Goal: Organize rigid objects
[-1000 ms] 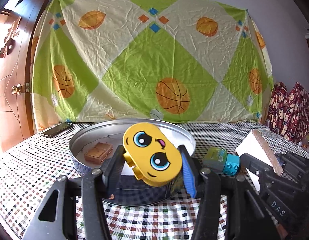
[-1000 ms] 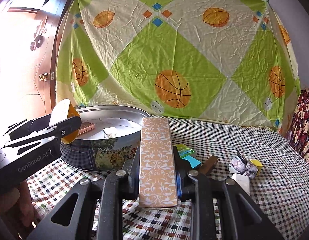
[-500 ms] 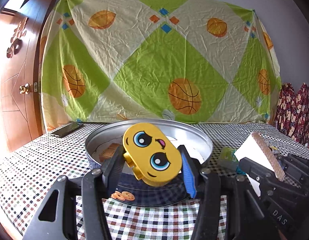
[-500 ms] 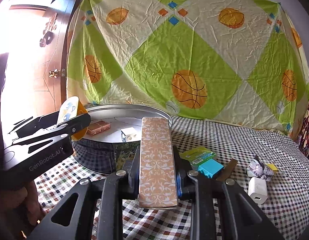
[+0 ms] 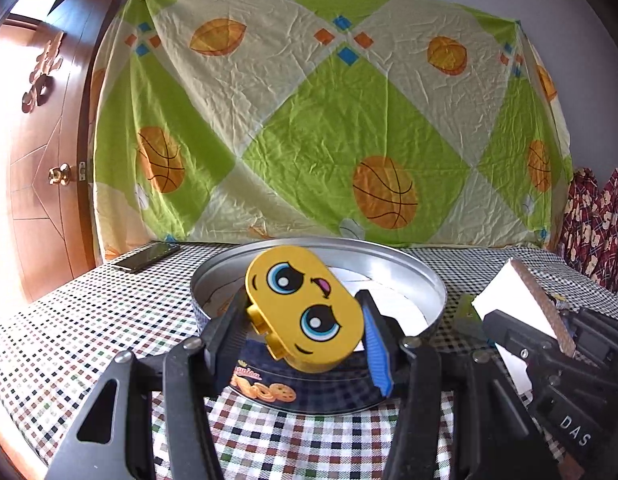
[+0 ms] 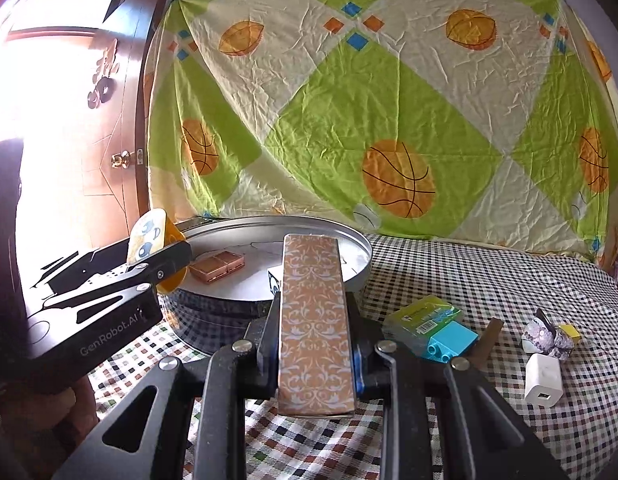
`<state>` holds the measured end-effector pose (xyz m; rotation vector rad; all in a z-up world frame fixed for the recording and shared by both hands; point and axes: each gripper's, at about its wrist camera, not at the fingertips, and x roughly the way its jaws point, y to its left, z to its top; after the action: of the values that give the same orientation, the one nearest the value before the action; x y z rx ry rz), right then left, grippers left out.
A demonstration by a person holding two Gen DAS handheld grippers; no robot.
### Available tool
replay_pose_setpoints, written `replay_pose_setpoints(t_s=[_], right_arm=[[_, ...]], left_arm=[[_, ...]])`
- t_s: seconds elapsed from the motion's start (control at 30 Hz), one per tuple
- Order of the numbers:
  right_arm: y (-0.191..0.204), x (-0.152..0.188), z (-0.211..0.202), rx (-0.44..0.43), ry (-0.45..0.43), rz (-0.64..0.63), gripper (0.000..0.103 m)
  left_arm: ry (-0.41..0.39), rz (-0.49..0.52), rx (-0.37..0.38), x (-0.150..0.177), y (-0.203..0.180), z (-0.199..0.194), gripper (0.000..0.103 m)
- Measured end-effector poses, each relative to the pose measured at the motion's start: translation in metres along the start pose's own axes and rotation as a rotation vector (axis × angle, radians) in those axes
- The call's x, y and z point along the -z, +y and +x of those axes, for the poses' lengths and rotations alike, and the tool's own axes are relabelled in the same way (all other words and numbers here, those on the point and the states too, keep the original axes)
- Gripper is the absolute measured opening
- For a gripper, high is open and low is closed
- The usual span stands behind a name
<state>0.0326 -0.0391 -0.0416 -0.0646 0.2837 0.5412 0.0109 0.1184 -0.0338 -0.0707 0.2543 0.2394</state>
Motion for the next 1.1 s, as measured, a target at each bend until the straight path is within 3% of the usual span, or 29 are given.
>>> replay_pose_setpoints(t_s=[1.1], right_arm=[[0.044,-0.009,0.017,-0.088,0.055,-0.084,0.028]], left_arm=[[0.019,-0.049,-0.039,-0.002,0.040,0.003,0.053]])
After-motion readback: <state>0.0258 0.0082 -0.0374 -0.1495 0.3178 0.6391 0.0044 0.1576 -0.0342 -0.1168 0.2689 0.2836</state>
